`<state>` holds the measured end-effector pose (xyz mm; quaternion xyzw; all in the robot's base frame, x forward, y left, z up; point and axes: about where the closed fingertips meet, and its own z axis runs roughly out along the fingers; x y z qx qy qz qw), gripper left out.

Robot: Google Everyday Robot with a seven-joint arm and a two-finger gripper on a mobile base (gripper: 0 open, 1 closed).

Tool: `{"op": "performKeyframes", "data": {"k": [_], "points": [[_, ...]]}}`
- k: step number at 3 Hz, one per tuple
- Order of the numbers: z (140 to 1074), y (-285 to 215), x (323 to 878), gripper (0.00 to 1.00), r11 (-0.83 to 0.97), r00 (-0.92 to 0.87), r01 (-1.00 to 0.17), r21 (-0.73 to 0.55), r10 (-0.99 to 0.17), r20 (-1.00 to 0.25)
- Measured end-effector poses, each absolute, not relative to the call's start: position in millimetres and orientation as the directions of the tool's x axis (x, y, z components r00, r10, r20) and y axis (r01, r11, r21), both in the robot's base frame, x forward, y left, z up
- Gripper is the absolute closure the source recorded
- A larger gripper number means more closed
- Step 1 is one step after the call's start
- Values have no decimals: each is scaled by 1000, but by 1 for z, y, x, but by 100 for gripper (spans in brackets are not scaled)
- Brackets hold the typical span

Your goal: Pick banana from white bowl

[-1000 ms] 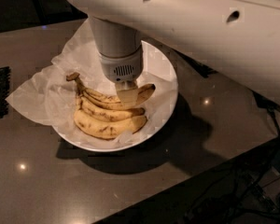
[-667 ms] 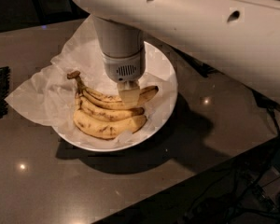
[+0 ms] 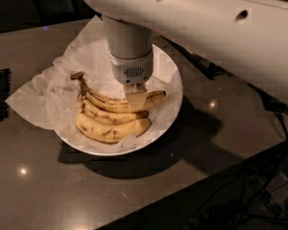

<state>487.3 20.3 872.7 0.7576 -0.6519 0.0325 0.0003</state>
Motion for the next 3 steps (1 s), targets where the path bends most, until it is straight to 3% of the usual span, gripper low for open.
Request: {"op": "performKeyframes", "data": {"k": [2, 3], "points": [[869, 15, 489, 58, -135, 134, -991, -14, -990, 34], [868, 14, 490, 46, -130, 130, -992, -2, -991, 28]]}}
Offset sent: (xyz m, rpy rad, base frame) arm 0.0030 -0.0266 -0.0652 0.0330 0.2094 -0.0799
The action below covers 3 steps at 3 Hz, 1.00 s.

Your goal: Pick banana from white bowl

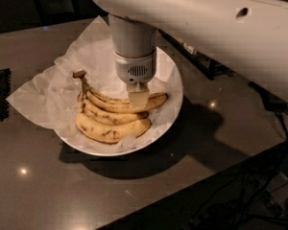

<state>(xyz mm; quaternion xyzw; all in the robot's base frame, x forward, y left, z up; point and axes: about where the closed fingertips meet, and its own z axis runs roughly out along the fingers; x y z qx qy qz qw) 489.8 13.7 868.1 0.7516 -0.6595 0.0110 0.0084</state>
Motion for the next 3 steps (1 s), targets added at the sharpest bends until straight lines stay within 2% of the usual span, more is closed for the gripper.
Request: {"op": "performKeyframes", "data": {"k": [1, 2, 3], "points": [[870, 14, 490, 44, -130, 130, -991, -2, -991, 28], [840, 9, 493, 25, -116, 115, -992, 58, -993, -15], [836, 9, 493, 19, -113, 111, -991, 69, -993, -25]]}}
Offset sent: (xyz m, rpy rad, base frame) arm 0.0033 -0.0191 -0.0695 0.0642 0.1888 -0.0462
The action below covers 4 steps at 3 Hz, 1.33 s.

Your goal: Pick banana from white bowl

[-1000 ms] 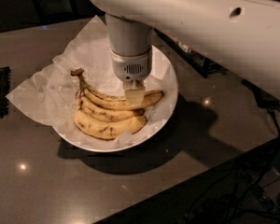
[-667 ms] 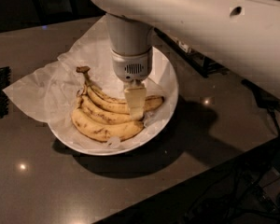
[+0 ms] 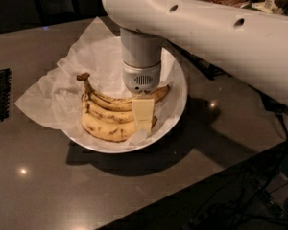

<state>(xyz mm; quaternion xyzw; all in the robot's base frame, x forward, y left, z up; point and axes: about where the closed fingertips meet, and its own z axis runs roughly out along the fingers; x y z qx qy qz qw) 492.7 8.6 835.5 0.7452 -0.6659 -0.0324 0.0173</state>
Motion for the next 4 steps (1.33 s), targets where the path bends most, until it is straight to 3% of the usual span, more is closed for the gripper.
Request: {"op": "performKeyframes", "data": {"k": [2, 4], "points": [[832, 5, 492, 59, -102, 99, -993, 67, -994, -37], [868, 6, 485, 100, -86, 85, -995, -49, -996, 17]]}}
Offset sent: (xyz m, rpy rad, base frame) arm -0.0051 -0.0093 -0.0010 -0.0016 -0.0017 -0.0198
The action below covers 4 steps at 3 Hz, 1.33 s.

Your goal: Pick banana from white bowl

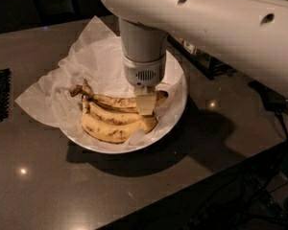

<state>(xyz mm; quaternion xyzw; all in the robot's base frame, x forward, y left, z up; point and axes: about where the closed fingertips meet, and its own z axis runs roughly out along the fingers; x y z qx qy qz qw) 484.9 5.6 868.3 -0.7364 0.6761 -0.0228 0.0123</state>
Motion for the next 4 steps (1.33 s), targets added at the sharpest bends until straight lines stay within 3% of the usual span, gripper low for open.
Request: {"op": "performKeyframes", "data": {"k": [2, 4], "points": [[897, 7, 481, 100, -76, 72, -987, -140, -997, 34], [928, -29, 444, 100, -83, 154, -940, -330, -968, -196]]}}
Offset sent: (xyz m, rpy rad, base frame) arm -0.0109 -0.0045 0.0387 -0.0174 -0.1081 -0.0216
